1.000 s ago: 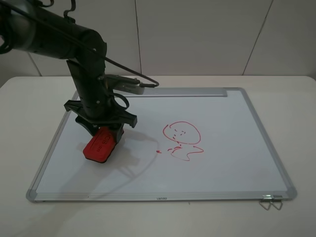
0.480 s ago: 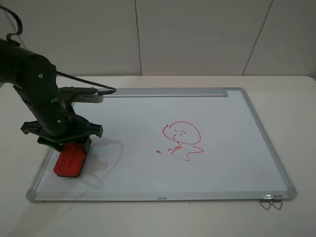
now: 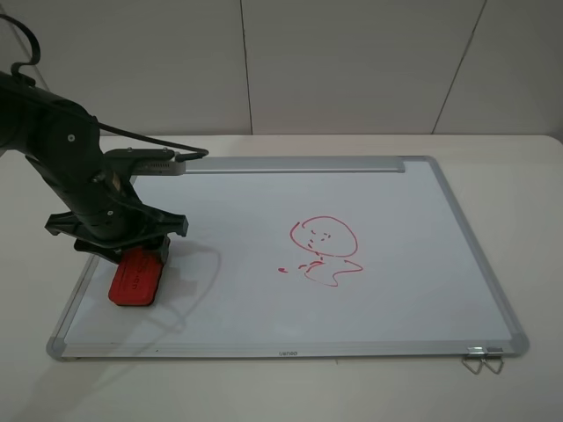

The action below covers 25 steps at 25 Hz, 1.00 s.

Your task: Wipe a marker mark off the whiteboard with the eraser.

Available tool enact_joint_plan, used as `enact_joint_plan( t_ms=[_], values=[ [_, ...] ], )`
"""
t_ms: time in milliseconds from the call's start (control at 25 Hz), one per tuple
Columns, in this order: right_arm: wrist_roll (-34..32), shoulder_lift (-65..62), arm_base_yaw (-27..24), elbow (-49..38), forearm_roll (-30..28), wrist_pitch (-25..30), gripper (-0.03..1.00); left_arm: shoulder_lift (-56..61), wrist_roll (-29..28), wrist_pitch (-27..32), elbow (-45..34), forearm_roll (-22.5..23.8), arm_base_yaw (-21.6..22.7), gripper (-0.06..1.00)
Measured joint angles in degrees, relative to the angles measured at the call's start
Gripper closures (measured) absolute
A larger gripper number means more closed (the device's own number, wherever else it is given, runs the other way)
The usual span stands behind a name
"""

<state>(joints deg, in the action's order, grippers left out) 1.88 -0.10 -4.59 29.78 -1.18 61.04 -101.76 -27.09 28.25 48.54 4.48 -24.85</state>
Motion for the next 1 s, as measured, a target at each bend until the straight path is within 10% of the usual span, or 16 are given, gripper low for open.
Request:
enact_joint_plan(
  t_ms=[560, 1000],
  values=[
    [0.0, 0.0, 0.0, 0.0, 0.0, 0.0, 0.26, 13.67, 6.87, 13.93, 9.2, 2.64, 0.82, 0.21],
    [0.0, 0.0, 0.0, 0.0, 0.0, 0.0, 0.26, 48.44, 3.5, 17.56, -4.46, 4.93, 5.79, 0.2]
  ],
)
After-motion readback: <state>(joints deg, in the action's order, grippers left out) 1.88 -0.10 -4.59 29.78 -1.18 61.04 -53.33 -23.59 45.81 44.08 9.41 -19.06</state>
